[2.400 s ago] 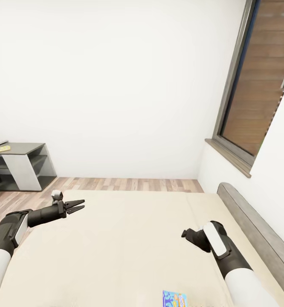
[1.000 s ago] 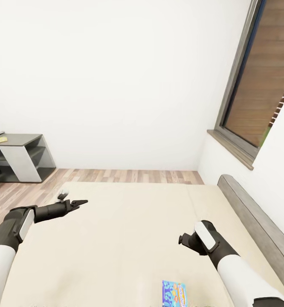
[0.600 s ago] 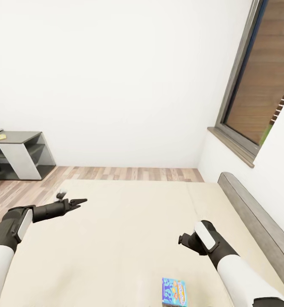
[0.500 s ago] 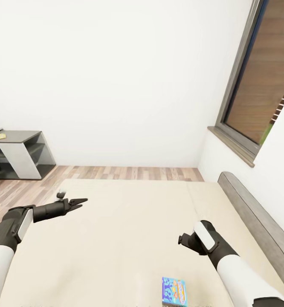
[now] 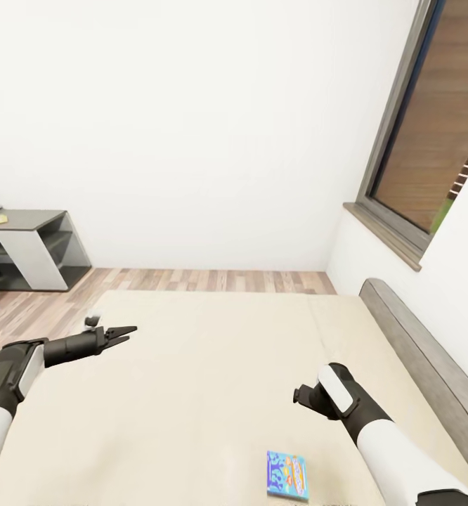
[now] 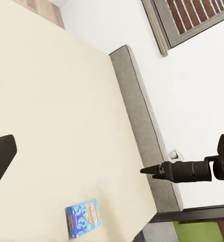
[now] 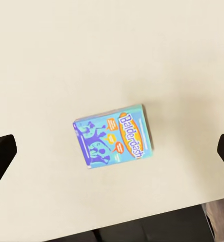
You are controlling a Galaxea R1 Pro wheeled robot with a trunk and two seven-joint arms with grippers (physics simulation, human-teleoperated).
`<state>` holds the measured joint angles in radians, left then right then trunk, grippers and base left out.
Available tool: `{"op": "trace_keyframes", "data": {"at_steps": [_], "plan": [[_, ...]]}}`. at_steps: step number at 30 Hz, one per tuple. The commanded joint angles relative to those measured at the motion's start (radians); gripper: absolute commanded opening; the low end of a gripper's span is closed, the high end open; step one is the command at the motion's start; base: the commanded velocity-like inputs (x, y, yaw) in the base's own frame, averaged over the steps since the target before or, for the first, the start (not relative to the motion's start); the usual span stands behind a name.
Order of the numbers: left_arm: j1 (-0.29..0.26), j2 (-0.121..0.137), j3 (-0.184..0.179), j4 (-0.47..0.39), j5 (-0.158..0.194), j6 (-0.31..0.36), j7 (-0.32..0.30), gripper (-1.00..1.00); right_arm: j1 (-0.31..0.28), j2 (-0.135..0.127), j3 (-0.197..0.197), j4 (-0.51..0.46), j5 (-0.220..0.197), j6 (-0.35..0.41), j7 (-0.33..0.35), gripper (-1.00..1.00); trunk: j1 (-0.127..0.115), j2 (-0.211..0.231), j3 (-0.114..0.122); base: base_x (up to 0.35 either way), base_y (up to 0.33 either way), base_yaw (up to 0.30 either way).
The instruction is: Put all the toys in the child's room - the three board games (two on the bed and one on the table), the two jigsaw puzzles on the table, and the tennis ball on the table - inside the toy box on the table in the child's room.
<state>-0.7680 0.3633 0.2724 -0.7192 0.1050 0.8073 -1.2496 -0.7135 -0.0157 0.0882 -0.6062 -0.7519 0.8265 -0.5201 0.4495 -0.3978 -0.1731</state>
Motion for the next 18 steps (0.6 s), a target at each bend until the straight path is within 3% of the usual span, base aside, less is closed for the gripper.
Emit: {"op": "trace_keyframes", "data": {"at_steps": [1, 18], "plan": [[0.000, 0.004, 0.002, 0.000, 0.003, 0.008, -0.002, 1.00, -0.001, -0.001, 0.007, -0.001, -0.010, 0.002, -0.009, 1.00, 0.001, -0.002, -0.004, 0.000, 0.000, 0.000], [0.003, 0.010, 0.005, 0.000, 0.004, 0.007, -0.034, 1.00, -0.001, -0.003, 0.007, -0.001, -0.010, 0.001, -0.009, 1.00, 0.001, -0.002, -0.032, 0.000, 0.000, 0.000]]}}
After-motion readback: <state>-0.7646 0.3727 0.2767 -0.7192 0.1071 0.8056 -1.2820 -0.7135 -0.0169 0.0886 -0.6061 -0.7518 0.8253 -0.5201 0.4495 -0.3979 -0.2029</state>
